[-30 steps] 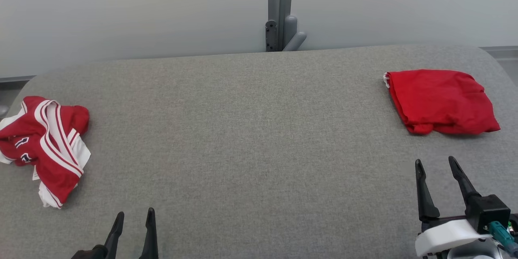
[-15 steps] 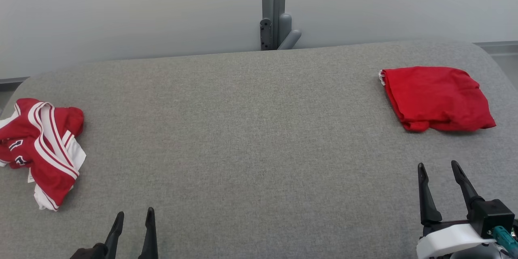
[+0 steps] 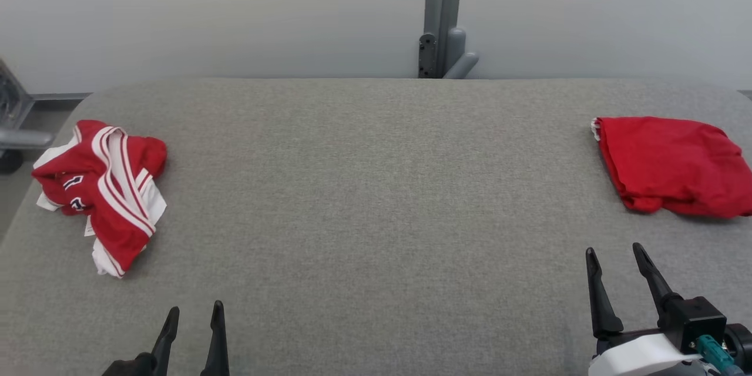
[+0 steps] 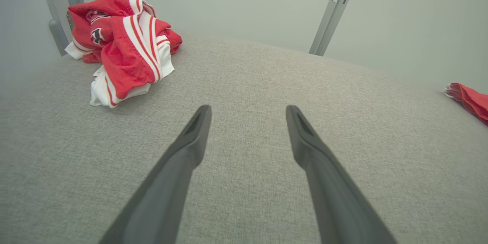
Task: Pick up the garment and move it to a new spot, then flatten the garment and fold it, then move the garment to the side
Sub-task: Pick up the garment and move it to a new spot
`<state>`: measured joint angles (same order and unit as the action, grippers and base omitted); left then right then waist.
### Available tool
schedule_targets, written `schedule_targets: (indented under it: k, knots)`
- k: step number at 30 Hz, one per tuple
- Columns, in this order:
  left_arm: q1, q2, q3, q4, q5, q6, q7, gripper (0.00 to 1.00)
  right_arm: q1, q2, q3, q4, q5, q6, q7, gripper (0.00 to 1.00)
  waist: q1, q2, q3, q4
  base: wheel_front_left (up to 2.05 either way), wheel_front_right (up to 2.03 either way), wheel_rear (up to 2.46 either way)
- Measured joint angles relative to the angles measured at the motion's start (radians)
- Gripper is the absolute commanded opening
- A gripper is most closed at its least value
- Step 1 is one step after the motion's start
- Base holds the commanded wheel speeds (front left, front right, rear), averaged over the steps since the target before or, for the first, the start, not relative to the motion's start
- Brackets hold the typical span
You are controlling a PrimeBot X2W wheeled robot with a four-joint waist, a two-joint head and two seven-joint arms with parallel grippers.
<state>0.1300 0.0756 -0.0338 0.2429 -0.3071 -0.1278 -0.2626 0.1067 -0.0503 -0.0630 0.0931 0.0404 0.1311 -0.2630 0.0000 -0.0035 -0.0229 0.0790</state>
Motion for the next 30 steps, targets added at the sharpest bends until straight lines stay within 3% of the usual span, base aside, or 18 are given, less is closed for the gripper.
schedule_targets:
  k: [15, 25, 30]
  knots:
    - [0.082, -0.012, 0.061, -0.028, 0.013, 0.001, 0.000, 1.00, 0.007, 0.001, 0.189, 0.044, 0.056, 0.000, 0.000, 1.00, 0.0000, 0.0000, -0.058, 0.270, 0.00, 0.00, 0.00]
    - [0.081, -0.016, 0.066, -0.040, 0.013, 0.001, 0.000, 1.00, 0.006, 0.001, 0.204, 0.045, 0.054, 0.000, 0.000, 1.00, 0.0000, 0.0000, -0.065, 0.321, 0.00, 0.00, 0.00]
    - [-0.029, -0.017, 0.050, -0.023, -0.017, 0.000, 0.000, 1.00, -0.034, 0.002, 0.185, 0.024, -0.009, 0.000, 0.000, 1.00, 0.0000, 0.0000, -0.021, 0.315, 0.00, 0.00, 0.00]
